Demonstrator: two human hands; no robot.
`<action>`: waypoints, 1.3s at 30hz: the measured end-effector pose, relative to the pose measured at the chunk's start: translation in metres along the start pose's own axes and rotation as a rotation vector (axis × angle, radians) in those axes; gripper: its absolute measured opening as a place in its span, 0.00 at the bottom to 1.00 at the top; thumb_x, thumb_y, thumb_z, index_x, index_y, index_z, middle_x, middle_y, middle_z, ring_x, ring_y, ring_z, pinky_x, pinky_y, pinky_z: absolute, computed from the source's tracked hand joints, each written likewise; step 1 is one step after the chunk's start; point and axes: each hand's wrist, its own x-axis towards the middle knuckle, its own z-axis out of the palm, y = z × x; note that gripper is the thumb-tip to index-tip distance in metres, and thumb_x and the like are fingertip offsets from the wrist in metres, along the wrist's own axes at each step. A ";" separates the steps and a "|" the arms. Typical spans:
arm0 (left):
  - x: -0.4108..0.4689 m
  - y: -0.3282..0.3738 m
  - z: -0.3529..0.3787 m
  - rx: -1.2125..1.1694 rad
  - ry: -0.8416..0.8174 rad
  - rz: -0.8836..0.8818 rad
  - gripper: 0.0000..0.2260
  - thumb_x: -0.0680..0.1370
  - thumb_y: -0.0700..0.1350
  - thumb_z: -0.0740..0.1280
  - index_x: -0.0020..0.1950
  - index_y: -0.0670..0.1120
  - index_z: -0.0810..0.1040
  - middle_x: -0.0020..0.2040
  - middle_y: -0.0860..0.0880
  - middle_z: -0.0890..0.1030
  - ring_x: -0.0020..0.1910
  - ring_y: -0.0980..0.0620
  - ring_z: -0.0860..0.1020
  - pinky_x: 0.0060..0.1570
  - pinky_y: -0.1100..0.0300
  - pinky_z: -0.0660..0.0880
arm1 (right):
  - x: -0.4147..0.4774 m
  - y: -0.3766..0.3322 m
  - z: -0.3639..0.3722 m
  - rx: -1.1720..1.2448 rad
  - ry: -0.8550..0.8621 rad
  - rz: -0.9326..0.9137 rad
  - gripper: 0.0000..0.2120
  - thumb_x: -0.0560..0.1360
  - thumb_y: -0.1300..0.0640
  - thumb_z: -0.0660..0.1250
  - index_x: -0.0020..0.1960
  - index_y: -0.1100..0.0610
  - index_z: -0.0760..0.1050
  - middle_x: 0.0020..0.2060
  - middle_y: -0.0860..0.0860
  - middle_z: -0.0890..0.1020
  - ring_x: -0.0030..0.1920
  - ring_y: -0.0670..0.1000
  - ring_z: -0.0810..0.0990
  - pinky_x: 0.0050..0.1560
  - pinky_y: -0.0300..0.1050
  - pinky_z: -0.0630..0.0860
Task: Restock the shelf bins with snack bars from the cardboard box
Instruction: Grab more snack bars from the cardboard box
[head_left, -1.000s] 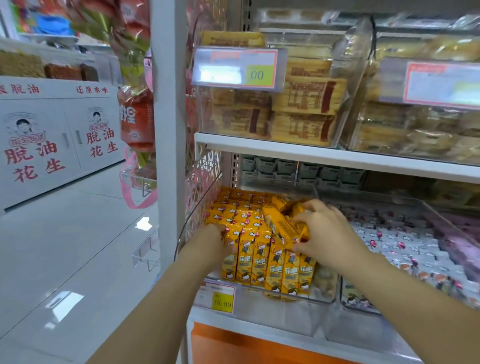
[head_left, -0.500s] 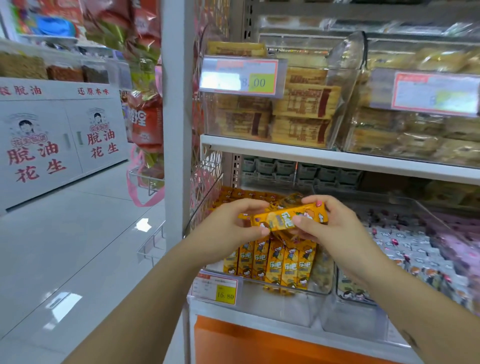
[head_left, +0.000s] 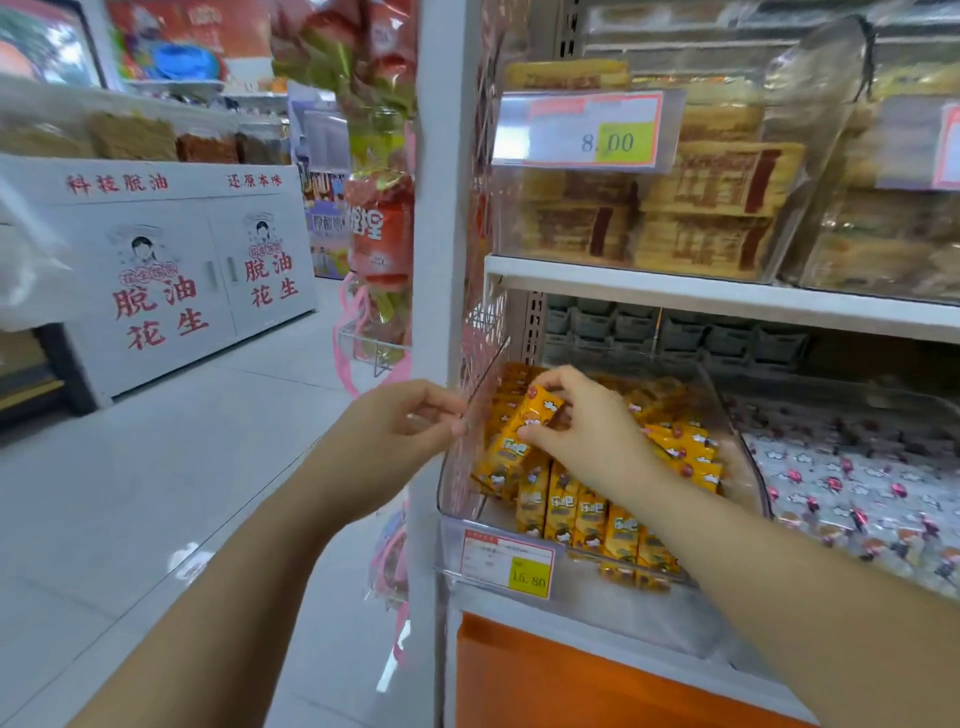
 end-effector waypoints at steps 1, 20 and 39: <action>-0.001 -0.004 0.001 0.016 0.009 -0.003 0.06 0.77 0.43 0.68 0.46 0.55 0.79 0.45 0.56 0.82 0.42 0.64 0.80 0.42 0.74 0.71 | 0.004 0.001 0.009 -0.126 -0.033 -0.015 0.19 0.71 0.53 0.73 0.60 0.50 0.72 0.49 0.47 0.78 0.48 0.49 0.77 0.50 0.45 0.74; 0.001 -0.005 0.015 0.141 -0.004 0.033 0.04 0.77 0.46 0.67 0.45 0.55 0.79 0.40 0.55 0.81 0.41 0.60 0.80 0.47 0.63 0.78 | -0.018 0.041 -0.043 -0.762 -0.016 0.086 0.24 0.74 0.44 0.67 0.67 0.49 0.64 0.60 0.49 0.74 0.61 0.53 0.73 0.61 0.51 0.67; 0.007 0.008 0.036 0.118 -0.119 0.065 0.08 0.77 0.47 0.68 0.55 0.57 0.76 0.50 0.60 0.79 0.43 0.65 0.78 0.39 0.79 0.70 | -0.022 0.011 -0.061 0.210 -0.075 0.066 0.13 0.69 0.52 0.74 0.50 0.49 0.73 0.40 0.46 0.83 0.42 0.45 0.82 0.43 0.38 0.73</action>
